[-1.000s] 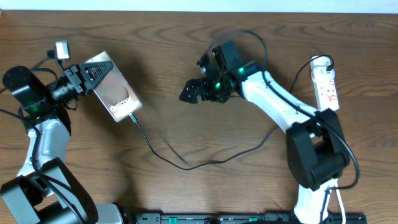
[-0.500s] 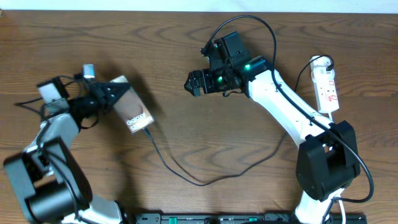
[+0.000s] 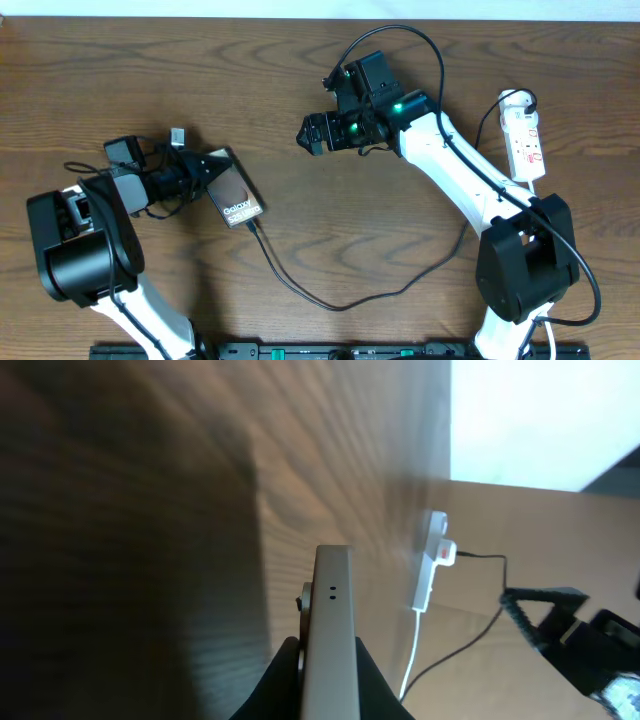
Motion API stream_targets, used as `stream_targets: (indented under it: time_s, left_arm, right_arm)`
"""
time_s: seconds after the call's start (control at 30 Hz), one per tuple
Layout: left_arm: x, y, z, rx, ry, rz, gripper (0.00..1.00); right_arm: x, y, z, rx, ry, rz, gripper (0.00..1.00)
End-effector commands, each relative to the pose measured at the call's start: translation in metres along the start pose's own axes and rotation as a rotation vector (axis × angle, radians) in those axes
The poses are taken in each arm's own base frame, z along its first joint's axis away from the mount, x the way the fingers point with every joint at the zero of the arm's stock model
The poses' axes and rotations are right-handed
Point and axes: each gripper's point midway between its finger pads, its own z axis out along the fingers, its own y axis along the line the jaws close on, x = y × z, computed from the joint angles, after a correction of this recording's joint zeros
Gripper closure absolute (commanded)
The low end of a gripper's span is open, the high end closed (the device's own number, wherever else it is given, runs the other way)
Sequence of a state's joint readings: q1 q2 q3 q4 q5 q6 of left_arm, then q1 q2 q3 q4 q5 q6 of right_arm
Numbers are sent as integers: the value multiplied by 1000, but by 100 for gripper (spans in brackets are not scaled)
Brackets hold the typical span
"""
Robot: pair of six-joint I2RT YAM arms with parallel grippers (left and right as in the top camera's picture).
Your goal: Plug charger to phone and switch on socket
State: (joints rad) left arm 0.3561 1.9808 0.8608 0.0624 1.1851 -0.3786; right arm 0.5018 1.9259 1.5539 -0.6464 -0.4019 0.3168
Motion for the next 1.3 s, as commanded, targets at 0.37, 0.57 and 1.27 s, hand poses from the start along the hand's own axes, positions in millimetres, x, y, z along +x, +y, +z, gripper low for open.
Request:
stream_targets:
  time_s: [0.37,0.57,1.27]
  left_arm:
    - [-2,36,-3,-193,-39,-42,93]
    - [4,50,-6,-272,-36,-90,93]
    - [5,51,-6,-273,-34,-94,68]
  right_arm:
    - [-4,6,-5,-2,-17,-32,1]
    - [-4,6,-5,-2,-17,-32,1]
    - [-4,6,-5,-2,-17,-32,1]
